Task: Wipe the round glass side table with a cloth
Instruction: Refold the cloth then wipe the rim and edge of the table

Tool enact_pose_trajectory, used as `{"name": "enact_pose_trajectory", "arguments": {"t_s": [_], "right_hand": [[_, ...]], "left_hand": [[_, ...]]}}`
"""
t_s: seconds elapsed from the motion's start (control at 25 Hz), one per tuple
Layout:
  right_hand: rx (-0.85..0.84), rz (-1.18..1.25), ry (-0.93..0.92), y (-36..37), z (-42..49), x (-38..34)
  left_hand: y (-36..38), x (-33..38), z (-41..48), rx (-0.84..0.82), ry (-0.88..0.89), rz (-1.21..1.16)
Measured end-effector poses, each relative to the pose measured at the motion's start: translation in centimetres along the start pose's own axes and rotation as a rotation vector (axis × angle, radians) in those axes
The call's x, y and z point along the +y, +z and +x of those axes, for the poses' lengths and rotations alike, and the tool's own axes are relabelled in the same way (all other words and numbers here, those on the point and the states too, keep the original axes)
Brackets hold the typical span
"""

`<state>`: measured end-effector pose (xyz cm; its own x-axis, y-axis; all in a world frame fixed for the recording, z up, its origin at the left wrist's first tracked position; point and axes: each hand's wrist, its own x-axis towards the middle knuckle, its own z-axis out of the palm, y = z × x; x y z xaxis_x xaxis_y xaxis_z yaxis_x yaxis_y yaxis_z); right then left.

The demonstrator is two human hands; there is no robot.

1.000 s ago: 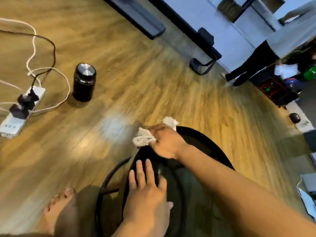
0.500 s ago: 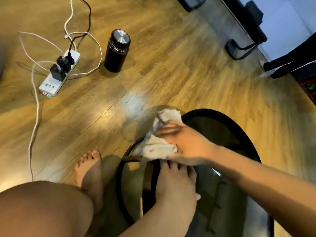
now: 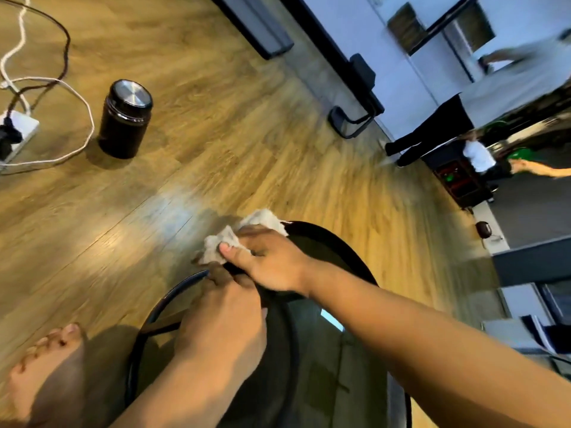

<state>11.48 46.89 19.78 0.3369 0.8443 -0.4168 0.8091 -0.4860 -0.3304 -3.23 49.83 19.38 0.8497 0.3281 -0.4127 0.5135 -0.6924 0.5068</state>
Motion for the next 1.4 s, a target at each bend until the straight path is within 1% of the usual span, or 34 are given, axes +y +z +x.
{"name": "enact_pose_trajectory", "arguments": {"t_s": [0.04, 0.08, 0.16, 0.2, 0.24, 0.32, 0.36, 0.4, 0.44, 0.48, 0.56, 0.6, 0.68, 0.72, 0.76, 0.84, 0.88, 0.96, 1.0, 1.08, 1.12, 1.16, 1.2, 1.24, 1.32, 1.36, 1.4], "right_hand": [[-0.045, -0.024, -0.106, 0.6, -0.5, -1.3], [-0.077, -0.038, -0.160, 0.9, -0.6, -2.0], [-0.069, -0.055, -0.153, 0.2, 0.3, -1.0], [-0.040, -0.081, -0.084, -0.8, 0.8, 0.5], [-0.022, -0.101, 0.051, -2.1, 1.1, 2.5], [0.015, -0.128, 0.405, -4.0, 1.1, 6.7], [0.052, -0.151, 0.547, -4.3, 1.0, 8.2], [0.082, -0.160, 0.629, -4.1, 1.3, 9.0], [0.102, -0.142, 0.637, -3.7, 1.7, 9.0], [0.115, -0.095, 0.589, -3.0, 2.0, 8.3], [0.148, -0.001, 0.410, -1.7, 2.3, 5.3], [0.133, 0.044, 0.316, -1.0, 2.3, 3.3], [0.006, 0.059, 0.136, 0.5, 1.7, -0.3], [-0.067, 0.051, 0.075, 0.9, 1.2, -1.5], [-0.129, 0.063, 0.051, 0.9, 0.9, -2.1], [-0.221, 0.090, 0.073, 0.0, 1.1, -1.8], [-0.217, 0.053, 0.089, -0.7, 1.5, -1.1], [-0.155, -0.014, 0.145, -2.1, 2.3, 1.9], [-0.114, -0.037, 0.242, -3.0, 2.5, 4.0], [-0.041, -0.058, 0.531, -4.4, 3.1, 7.8], [-0.008, -0.054, 0.647, -4.4, 3.3, 9.0], [0.024, -0.064, 0.720, -4.0, 3.5, 9.6], [0.059, -0.079, 0.746, -3.5, 3.6, 9.6], [0.106, -0.074, 0.713, -3.0, 3.4, 9.0], [0.163, 0.016, 0.548, -1.9, 2.9, 6.4], [0.153, 0.065, 0.454, -1.3, 2.6, 4.5], [0.103, 0.092, 0.360, -0.5, 2.3, 2.5]], "left_hand": [[0.0, 0.0, -0.2, 0.000, 0.004, -0.008], [0.0, -0.1, -0.4, -0.012, 0.009, -0.009], [0.1, -0.5, -0.7, -0.027, 0.024, -0.007], [0.2, -0.9, -0.6, -0.026, 0.034, -0.011], [0.2, -1.1, -0.4, -0.028, 0.042, -0.018], [0.1, -1.1, -0.3, -0.059, 0.037, -0.021], [0.1, -0.9, -0.2, -0.067, 0.029, -0.010], [0.1, -0.6, -0.1, -0.068, 0.021, 0.000], [0.1, -0.3, 0.0, -0.063, 0.012, 0.005], [0.1, 0.0, 0.1, -0.051, 0.005, 0.005], [0.1, 0.5, 0.3, -0.007, -0.017, -0.003], [0.2, 0.5, 0.2, 0.016, -0.026, -0.017], [0.3, 0.6, -0.1, 0.050, -0.057, -0.033], [0.4, 0.5, -0.3, 0.059, -0.075, -0.039], [0.6, 0.5, -0.5, 0.064, -0.079, -0.050], [0.8, 0.2, -0.6, 0.069, -0.048, -0.081], [0.8, 0.1, -0.5, 0.070, -0.034, -0.096], [1.2, -0.4, -0.1, 0.032, -0.033, -0.127], [1.2, -0.5, 0.1, 0.004, -0.028, -0.142], [1.1, -0.5, 0.5, -0.039, -0.009, -0.190], [1.1, -0.6, 0.6, -0.036, 0.012, -0.202], [1.1, -0.7, 0.9, -0.024, 0.033, -0.201], [1.0, -0.6, 1.0, -0.016, 0.047, -0.194], [0.8, -0.5, 1.1, -0.013, 0.050, -0.189], [0.4, 0.0, 1.2, -0.003, 0.023, -0.187], [0.4, 0.3, 1.1, 0.010, 0.010, -0.180], [0.4, 0.4, 1.1, 0.025, 0.003, -0.164]]}}
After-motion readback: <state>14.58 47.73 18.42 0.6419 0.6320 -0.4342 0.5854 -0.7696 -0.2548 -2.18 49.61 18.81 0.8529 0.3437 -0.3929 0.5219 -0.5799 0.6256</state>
